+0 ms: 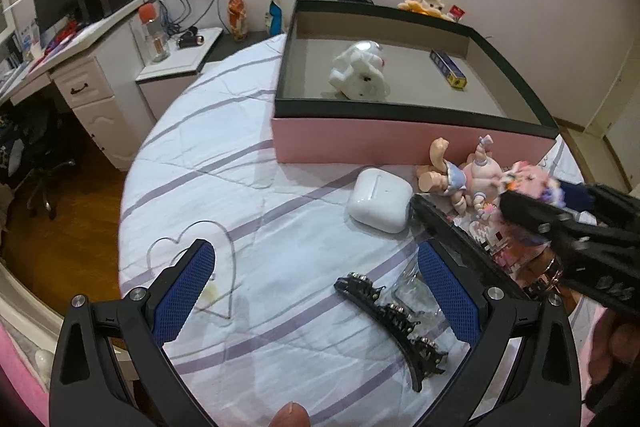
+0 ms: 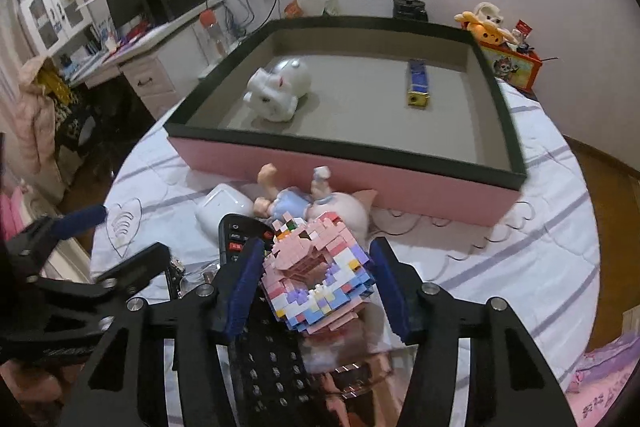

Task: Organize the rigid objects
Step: 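Grasp the white earbud case with the left gripper while the right gripper grasps the pixel-block figure, then lower the earbud case and block figure into the pink box and open both grippers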

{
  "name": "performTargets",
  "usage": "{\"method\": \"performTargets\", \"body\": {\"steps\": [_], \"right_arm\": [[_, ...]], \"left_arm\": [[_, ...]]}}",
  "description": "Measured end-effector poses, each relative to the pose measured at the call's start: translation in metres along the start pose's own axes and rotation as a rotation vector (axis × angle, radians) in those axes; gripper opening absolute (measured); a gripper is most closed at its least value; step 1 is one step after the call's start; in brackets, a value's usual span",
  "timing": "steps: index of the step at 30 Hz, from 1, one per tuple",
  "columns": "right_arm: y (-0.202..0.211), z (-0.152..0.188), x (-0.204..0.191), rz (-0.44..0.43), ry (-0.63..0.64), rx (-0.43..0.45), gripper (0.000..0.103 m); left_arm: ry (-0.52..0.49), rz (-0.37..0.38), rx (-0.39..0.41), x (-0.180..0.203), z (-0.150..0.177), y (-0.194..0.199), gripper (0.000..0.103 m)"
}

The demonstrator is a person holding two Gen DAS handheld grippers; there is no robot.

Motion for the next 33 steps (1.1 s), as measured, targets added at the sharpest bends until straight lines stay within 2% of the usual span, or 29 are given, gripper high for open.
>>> {"method": "performTargets", "body": {"steps": [9, 20, 23, 26, 28, 31, 33], "right_arm": [[0.007, 0.004, 0.015, 0.007, -0.045, 0.009, 0.056], [0.010, 0.007, 0.020, 0.013, -0.061, 0.013, 0.056], [0.010, 0.008, 0.021, 0.013, -0.068, 0.014, 0.056], [0.012, 0.010, 0.021, 0.013, -0.072, 0.017, 0.056], [0.014, 0.010, 0.021, 0.013, -0.073, 0.020, 0.056], [0.015, 0.010, 0.020, 0.011, -0.074, 0.024, 0.056], [0.017, 0.010, 0.019, 0.008, -0.073, 0.028, 0.056]], "left_arm": [[-0.064, -0.023, -0.038, 0.013, -0.009, -0.038, 0.103], [-0.062, 0.038, -0.074, 0.022, -0.017, -0.064, 0.101], [-0.069, 0.041, -0.054, 0.024, -0.018, -0.063, 0.088], [-0.067, 0.044, -0.035, 0.023, -0.017, -0.057, 0.066], [-0.045, 0.070, -0.032, 0.016, -0.016, -0.052, 0.045], [0.002, 0.123, -0.041, 0.005, -0.017, -0.049, 0.045], [0.010, 0.126, -0.041, 0.001, -0.018, -0.047, 0.045]]}}
Point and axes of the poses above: each gripper's, at about its wrist camera, not at the fingertips, and y roughly against the way its jaws point, x to its right, z to its underside, the point moved 6 cm from there along -y, roughly the way its jaws point, and after that the axes turned 8 degrees about y, right-handed, at the moved point
